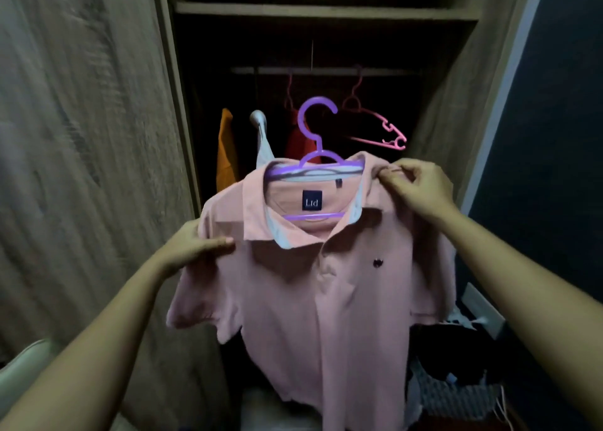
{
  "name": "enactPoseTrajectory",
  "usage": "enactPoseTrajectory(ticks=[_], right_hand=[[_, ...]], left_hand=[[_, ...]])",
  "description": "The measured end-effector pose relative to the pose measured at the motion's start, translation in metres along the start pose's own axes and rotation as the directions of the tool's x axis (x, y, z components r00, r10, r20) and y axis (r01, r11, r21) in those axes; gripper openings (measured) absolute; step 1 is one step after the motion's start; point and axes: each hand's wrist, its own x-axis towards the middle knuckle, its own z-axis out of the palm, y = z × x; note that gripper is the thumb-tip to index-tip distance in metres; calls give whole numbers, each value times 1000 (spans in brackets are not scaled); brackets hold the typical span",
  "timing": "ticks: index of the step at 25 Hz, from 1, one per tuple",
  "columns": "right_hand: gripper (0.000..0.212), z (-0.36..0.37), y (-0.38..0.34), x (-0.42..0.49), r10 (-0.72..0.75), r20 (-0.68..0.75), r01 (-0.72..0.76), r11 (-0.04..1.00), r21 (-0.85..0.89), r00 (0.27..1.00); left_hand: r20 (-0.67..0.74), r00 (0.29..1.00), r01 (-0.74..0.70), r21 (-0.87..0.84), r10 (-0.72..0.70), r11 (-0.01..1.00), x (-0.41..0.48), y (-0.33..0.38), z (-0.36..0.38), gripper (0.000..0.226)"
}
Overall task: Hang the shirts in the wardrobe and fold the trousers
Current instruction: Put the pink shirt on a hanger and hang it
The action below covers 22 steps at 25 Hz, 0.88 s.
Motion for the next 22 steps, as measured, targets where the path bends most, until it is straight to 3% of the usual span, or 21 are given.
enactPoseTrajectory(ticks=[1,3,7,10,11,12,14,16,19,21,22], right_hand=[[22,-2,2,1,-5,-6,5,1000,-8,1000],[23,-8,10,0,-14,-14,14,1000,-24,1000],[34,-15,24,0,56,-48,-56,998,4,997],[35,-21,24,4,81,-84,-79,997,26,993],[32,-21,21,5,84,-96,-82,996,28,992],[30,-21,18,5,80,-108,-77,997,29,991],[29,-15,9,3,47,-117,-43,998,36,992],[28,-5,7,2,12,-82,-6,997,81,997],[26,4,14,4,-12,-7,13,985,173,1000],[25,6,23,7,-24,71,6,970,243,997],[29,9,25,10,-21,93,-4,967,255,995]], left_hand=[[-27,999,45,122,-42,992,0,-7,1,32],[-191,982,58,344,9,937,0,-24,-1,40],[-202,975,196,550,-98,812,3,-58,-15,31],[-364,909,396,609,-201,688,11,-57,-29,31],[-350,921,364,608,-173,705,14,-47,-31,38],[-297,951,246,550,-89,798,17,-34,-30,51],[-189,972,-101,210,142,972,12,5,-19,73],[-94,929,-349,107,359,931,7,45,-13,77],[192,940,-328,278,282,903,-9,88,-18,50],[319,913,-336,242,253,910,-24,100,-18,49],[318,909,-351,229,271,908,-30,104,-16,53]])
